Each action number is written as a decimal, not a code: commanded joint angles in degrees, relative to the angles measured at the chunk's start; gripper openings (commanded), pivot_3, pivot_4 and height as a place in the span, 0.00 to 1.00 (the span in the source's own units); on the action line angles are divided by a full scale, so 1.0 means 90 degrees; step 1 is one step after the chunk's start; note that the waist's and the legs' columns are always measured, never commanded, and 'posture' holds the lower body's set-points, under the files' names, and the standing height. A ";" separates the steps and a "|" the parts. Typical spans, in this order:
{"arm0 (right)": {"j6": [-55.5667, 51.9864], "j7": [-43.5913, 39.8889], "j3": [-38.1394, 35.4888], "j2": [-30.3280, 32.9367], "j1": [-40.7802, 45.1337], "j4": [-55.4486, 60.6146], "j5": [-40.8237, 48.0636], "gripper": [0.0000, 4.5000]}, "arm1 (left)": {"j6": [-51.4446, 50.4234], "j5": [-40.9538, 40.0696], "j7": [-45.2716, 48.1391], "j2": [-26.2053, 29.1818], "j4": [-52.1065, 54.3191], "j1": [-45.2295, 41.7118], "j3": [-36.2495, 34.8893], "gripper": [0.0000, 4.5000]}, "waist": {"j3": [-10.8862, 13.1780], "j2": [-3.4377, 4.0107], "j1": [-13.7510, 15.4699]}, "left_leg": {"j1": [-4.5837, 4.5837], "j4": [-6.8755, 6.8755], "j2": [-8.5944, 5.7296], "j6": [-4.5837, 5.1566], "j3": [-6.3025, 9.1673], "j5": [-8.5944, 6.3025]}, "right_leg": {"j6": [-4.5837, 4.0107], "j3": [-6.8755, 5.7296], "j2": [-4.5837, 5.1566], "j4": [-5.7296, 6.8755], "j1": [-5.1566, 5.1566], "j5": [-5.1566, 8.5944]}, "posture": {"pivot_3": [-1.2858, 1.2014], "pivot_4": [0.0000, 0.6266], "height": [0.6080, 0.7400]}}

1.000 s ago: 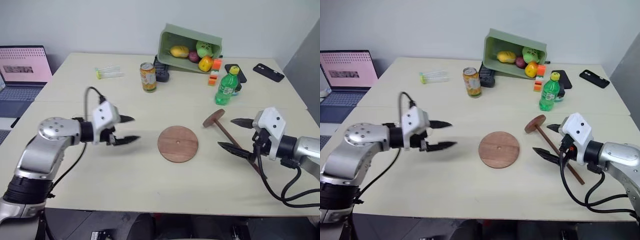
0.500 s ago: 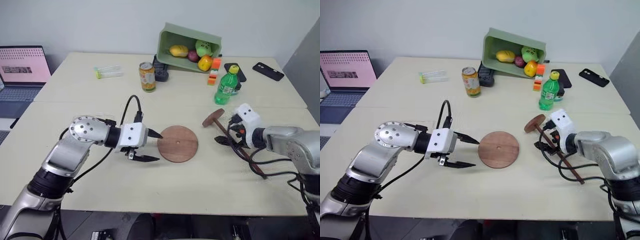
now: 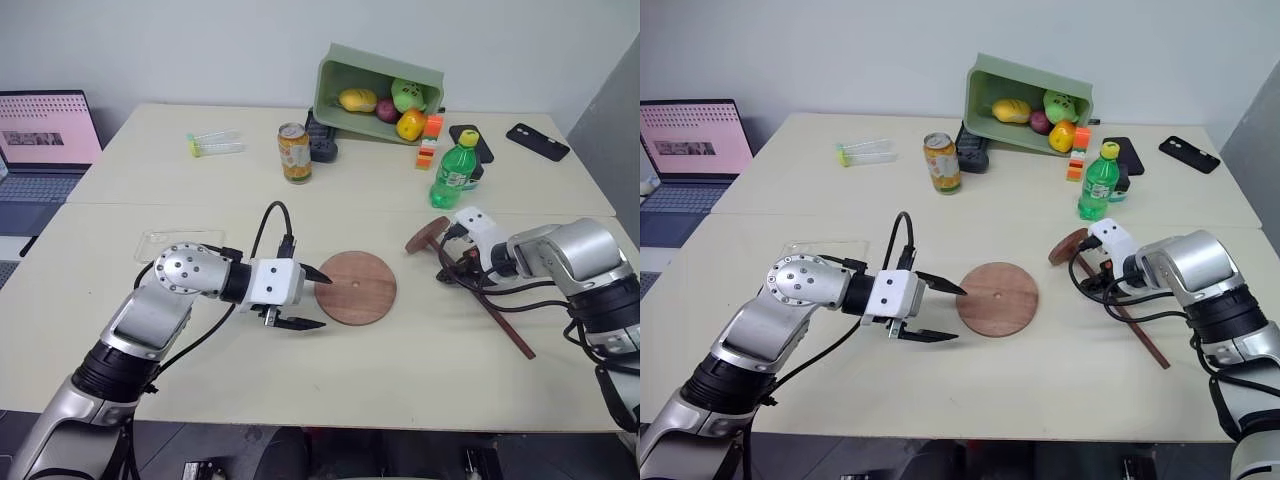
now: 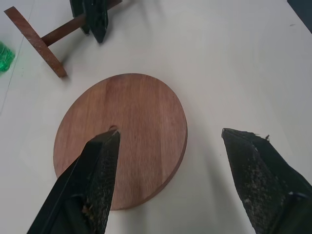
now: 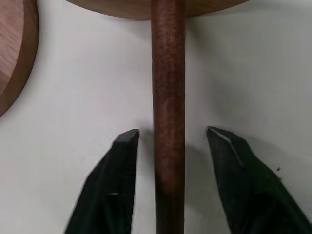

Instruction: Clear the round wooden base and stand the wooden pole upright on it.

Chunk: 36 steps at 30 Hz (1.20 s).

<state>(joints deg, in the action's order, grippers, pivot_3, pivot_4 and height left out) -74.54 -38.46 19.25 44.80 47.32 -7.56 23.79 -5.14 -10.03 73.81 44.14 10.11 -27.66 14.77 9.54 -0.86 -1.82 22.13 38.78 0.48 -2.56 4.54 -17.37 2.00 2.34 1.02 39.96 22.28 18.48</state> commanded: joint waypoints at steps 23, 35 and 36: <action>0.3559 0.0921 -0.2846 -0.3098 -0.0778 0.3948 0.0513 0.05 | -0.0927 -0.0806 0.0134 0.0928 0.0168 0.0560 -0.1254 0.77 | 0.0004 0.0009 -0.0079 | 0.0046 -0.0002 -0.0002 -0.0003 0.0024 0.0002 | 0.0001 -0.0016 0.0004 0.0007 0.0036 0.0000 | 0.52 0.24 1.00; 0.6488 0.0949 -0.1316 -0.4330 -0.2457 0.3673 -0.0407 0.05 | -0.1366 -0.1189 -0.0054 0.0868 0.0382 0.0830 -0.1343 0.77 | 0.0005 0.0011 -0.0163 | 0.0043 0.0006 0.0011 -0.0006 0.0006 0.0004 | 0.0001 -0.0003 0.0003 0.0037 0.0056 0.0000 | 0.52 0.24 1.00; 0.6631 0.0925 -0.1232 -0.4348 -0.2495 0.3590 -0.0490 0.05 | -0.1356 -0.1169 -0.0049 0.0891 0.0388 0.0842 -0.1327 0.77 | 0.0005 0.0011 -0.0163 | 0.0042 0.0006 0.0010 -0.0007 0.0005 0.0004 | 0.0001 -0.0001 0.0002 0.0041 0.0058 0.0000 | 0.52 0.24 1.00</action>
<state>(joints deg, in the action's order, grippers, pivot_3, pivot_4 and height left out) -18.76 -30.15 6.85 6.28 25.24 24.59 20.72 -17.41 -20.11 73.66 51.71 12.35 -20.25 4.36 9.59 -0.76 -3.29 22.50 38.84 0.57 -2.62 4.60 -17.33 2.01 2.32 1.04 40.34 22.80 18.48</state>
